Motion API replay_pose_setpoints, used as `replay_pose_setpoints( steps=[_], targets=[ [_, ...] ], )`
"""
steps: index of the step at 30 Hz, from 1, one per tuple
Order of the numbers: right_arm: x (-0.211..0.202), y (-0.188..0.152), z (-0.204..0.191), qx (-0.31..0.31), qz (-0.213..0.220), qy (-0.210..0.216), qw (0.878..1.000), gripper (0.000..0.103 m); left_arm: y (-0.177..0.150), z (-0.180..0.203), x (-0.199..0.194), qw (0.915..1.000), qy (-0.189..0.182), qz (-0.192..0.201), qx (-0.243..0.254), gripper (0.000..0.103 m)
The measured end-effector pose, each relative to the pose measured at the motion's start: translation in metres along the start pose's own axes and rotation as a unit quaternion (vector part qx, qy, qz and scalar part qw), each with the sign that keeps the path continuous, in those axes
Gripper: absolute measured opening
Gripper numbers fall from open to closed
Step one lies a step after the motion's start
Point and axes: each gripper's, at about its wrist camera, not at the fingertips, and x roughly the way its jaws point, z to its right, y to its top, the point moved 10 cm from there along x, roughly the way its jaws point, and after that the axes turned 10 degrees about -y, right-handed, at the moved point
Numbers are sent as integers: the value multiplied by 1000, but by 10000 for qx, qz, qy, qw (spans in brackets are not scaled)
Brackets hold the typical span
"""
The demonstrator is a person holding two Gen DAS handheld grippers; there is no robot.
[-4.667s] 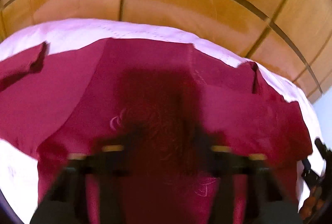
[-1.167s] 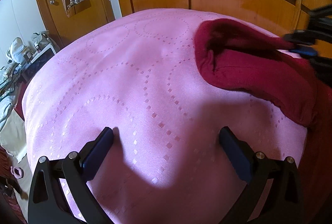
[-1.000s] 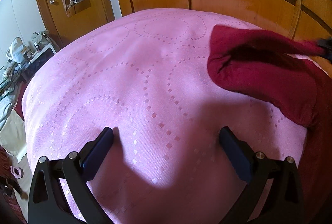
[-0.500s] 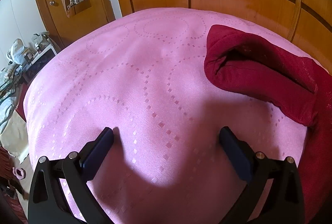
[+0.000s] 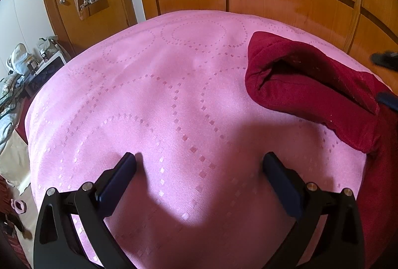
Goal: Fold small clothes
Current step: 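Fold the held side edge over the shirt body with the right tool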
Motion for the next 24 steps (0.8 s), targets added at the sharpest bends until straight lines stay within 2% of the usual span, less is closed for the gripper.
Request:
replay_pose_setpoints(
  steps=[2,3,4,5,7,9,13,18,20,24],
  targets=[
    [14,-8,4,-39,-212,-182,9996,47,0,0,0,10000,13,11,12,101],
    [18,-13,5,-16,-266,-186,9995,34,-1,0,0,10000,24,15,25,101],
    [20,-15,5,28,-307,-114,9995,16,-1,0,0,10000,24,20,24,101],
    [19,-16,5,80,-347,-18,9994,8,-1,0,0,10000,20,21,23,101],
    [2,-13,11,211,-157,122,9996,7,-1,0,0,10000,13,16,16,101],
    [-22,-6,19,218,103,218,9995,2,-1,0,0,10000,8,4,10,101],
    [-83,9,43,122,656,204,9976,2,0,1,0,10000,14,-48,22,101],
    [-146,21,88,82,1192,-83,9928,2,3,2,-1,9999,28,-148,49,101],
    [-171,21,118,145,1372,-246,9901,2,4,3,-1,9997,5,-249,73,101],
    [-199,19,177,312,1629,-716,9835,2,14,16,-11,9986,-285,-354,259,101]
  ],
)
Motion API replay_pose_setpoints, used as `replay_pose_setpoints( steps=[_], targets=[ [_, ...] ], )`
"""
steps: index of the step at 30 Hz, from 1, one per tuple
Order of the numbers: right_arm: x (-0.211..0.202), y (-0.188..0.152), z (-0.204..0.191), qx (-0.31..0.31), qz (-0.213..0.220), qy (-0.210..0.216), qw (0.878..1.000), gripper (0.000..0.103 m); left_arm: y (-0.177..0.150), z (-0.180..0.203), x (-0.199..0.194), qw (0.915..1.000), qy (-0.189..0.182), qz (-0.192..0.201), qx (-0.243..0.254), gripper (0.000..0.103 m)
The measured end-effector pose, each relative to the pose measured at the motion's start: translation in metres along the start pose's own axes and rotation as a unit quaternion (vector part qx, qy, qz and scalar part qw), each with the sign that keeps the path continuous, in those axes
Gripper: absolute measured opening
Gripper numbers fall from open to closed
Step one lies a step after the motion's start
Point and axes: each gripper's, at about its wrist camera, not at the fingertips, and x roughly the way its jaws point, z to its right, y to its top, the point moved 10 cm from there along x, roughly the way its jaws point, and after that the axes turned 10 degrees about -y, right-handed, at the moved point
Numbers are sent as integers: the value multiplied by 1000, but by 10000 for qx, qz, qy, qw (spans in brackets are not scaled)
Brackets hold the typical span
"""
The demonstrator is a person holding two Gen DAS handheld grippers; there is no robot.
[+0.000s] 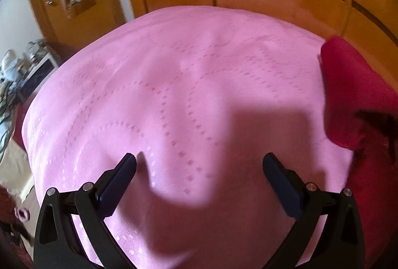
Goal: Fold small clothes
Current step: 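Fold the held side edge over the shirt body with the right tool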
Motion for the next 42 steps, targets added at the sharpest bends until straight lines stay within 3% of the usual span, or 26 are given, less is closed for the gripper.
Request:
replay_pose_setpoints(
  steps=[5,10,11,13,14,18,20,22,26,28,32,34,38,40,42],
  targets=[
    [10,-13,73,466,-213,-376,9980,2,19,36,-24,9983,-148,338,461,101],
    [11,-33,85,770,-235,-281,9964,3,24,87,-25,9924,-408,265,1131,101],
    [9,-37,84,798,-254,-252,9962,14,23,94,-23,9912,-416,229,1237,101],
    [3,-44,87,868,-205,-314,9955,61,21,105,-17,9883,-383,118,1469,101],
    [0,-47,88,923,-146,-290,9952,65,21,110,-13,9872,-336,53,1556,101],
    [3,-49,80,909,-191,-87,9956,61,25,121,-9,9878,-392,35,1505,101],
    [11,-48,74,801,-272,-111,9964,45,26,125,-1,9879,-357,-2,1510,101],
    [20,-47,63,657,-401,-64,9970,8,26,124,14,9881,-212,-117,1518,101],
    [4,-27,56,251,28,-558,9981,7,28,104,22,9941,-327,-135,1029,101],
    [5,-28,59,63,36,-793,9968,7,18,99,27,9934,-633,-310,906,101],
    [28,-53,67,204,-217,-543,9981,7,1,86,20,9931,-823,-474,694,101],
    [32,-61,74,329,-172,-480,9982,7,-2,78,7,9935,-888,-334,626,101],
    [34,-66,80,567,-101,-257,9980,7,19,69,-34,9946,-757,548,444,101],
    [34,-68,79,570,-71,-238,9981,7,35,87,-48,9905,-963,836,511,101],
    [34,-68,79,569,-47,-231,9981,7,42,113,-45,9881,-1059,793,779,101]
  ],
)
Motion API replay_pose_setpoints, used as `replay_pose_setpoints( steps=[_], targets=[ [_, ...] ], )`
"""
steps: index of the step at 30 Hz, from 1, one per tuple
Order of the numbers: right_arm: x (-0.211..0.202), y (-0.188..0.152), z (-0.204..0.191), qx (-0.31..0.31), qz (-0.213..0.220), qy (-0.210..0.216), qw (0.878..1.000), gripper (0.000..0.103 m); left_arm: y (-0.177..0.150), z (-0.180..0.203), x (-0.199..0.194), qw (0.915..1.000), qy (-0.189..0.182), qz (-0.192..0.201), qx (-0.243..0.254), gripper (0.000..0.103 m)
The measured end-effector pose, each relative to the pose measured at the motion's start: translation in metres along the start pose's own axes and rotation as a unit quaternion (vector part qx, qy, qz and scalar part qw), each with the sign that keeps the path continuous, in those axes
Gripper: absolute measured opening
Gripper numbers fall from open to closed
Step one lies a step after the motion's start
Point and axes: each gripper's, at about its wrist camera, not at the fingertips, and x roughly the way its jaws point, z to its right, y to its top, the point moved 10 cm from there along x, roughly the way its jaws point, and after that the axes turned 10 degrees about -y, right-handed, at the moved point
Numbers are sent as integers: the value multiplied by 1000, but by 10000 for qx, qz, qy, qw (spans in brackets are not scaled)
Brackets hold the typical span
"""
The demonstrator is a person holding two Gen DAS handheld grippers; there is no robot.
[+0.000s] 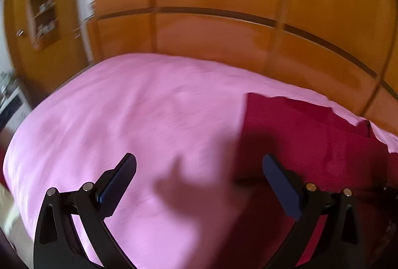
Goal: Fold small clothes
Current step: 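Fold the held side edge over the shirt body with the right tool, then open the right tool and lift it off the folded shirt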
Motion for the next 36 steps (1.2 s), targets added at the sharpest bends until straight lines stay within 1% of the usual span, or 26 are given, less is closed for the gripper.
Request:
replay_pose_setpoints(
  steps=[3,6,7,8,9,10,12,14,15,16,17,18,19,20,21,22,24,26,28,29,30,31,32,33,34,36],
  targets=[
    [-2,-1,0,3,29,15,10000,7,6,34,26,9983,-20,-89,577,101],
    [-5,-3,4,54,35,77,9999,7,-3,61,53,9941,72,-251,1053,100],
    [-4,-2,3,69,35,90,9999,7,-7,59,61,9928,213,-304,1136,100],
    [-4,-2,3,78,37,101,9999,7,-13,49,71,9909,481,-394,1196,100],
    [-4,-2,3,78,36,114,9999,7,-16,42,76,9916,473,-501,1091,101],
    [-3,-2,2,72,34,111,9999,8,-20,36,81,9945,221,-634,808,101],
    [-3,-3,1,41,22,95,9999,9,-23,28,85,9961,-115,-785,394,101],
    [-3,-2,1,27,-16,76,10000,10,-24,29,82,9961,-186,-782,374,101],
    [-6,-2,1,16,-108,49,9999,11,-24,29,80,9960,-206,-772,388,101],
    [-12,0,2,-15,-156,-29,9999,19,-23,30,76,9960,-245,-765,393,101],
    [-18,3,3,-36,-84,-156,9998,25,-21,28,72,9960,-273,-758,383,101],
    [-33,10,2,-125,193,-328,9992,42,-19,28,65,9966,-259,-702,352,100],
    [-47,19,-5,-306,511,-362,9976,56,-15,28,56,9976,-266,-553,310,100],
    [-56,26,-16,-573,737,-371,9949,57,-12,30,50,9982,-300,-432,291,100],
    [-60,30,-24,-777,848,-399,9926,57,-6,36,42,9985,-373,-272,304,100],
    [-62,35,-37,-1072,946,-403,9889,57,-5,44,42,9983,-423,-220,348,100],
    [-53,39,-55,-1496,895,-384,9839,57,0,62,41,9973,-480,-204,511,100],
    [-33,40,-66,-1734,688,-426,9815,55,1,78,56,9952,-439,-288,828,101],
    [-11,39,-64,-1828,420,-600,9804,53,0,76,75,9925,-289,-475,1088,100],
    [-1,39,-60,-1840,312,-689,9800,53,-4,73,87,9908,-88,-606,1208,100],
    [11,38,-52,-1819,141,-840,9796,53,-6,74,90,9902,-3,-667,1225,101],
    [24,34,-39,-1750,-17,-1030,9792,53,-9,69,98,9906,-45,-772,1130,101],
    [29,32,-33,-1694,-79,-1090,9795,53,-11,66,103,9916,-234,-869,927,101],
    [34,30,-28,-1591,-88,-1048,9816,50,-12,65,107,9919,-350,-927,792,101],
    [36,28,-26,-1565,-22,-1017,9824,50,-13,63,111,9917,-450,-991,686,101],
    [37,27,-27,-1667,52,-1115,9797,50,-14,63,115,9917,-451,-999,678,101]
  ],
)
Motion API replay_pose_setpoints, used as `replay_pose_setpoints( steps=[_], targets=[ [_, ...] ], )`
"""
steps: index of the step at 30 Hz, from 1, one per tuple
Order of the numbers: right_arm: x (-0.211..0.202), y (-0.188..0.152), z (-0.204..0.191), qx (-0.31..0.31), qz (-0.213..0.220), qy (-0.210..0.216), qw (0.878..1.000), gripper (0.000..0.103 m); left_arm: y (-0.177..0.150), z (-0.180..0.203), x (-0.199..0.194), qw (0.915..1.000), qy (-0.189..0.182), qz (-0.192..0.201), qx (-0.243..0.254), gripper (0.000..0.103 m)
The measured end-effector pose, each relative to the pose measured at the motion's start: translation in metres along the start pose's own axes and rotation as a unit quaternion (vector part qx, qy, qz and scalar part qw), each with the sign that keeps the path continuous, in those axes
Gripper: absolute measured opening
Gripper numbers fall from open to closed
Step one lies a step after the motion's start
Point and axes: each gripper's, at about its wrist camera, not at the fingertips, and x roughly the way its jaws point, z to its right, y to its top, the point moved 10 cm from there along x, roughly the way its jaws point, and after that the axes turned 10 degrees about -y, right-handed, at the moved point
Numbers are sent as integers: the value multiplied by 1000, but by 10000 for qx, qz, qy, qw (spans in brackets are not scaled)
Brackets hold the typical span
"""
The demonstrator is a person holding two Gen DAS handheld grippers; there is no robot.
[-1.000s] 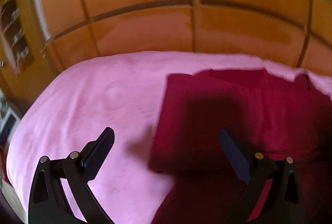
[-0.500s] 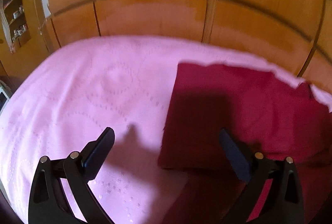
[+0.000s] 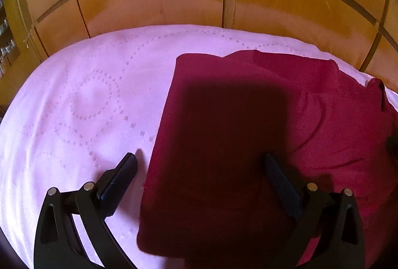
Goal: Fold small clothes
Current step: 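Open the right tool and lift it off the folded shirt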
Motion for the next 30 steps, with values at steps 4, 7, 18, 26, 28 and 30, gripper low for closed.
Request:
replay_pose_setpoints(
  steps=[4,7,18,26,28,30],
  targets=[
    [-1,-1,0,-14,37,-5,10000,51,1,3,-2,9999,124,61,102,101],
    [-7,1,-1,-15,74,29,10000,54,-4,-3,-9,9999,-68,78,-98,101],
    [-71,-32,-14,-396,142,-212,9989,64,-62,-13,-64,9983,-330,-10,-476,101],
    [-99,-68,-15,-542,64,-305,9980,71,-116,-5,-96,9993,-357,-42,-106,101],
    [-105,-73,-13,-495,46,-310,9983,71,-125,-7,-104,9991,-421,30,-104,101],
    [-111,-80,-9,-420,8,-291,9987,71,-130,-8,-110,9988,-479,100,-35,101]
  ],
)
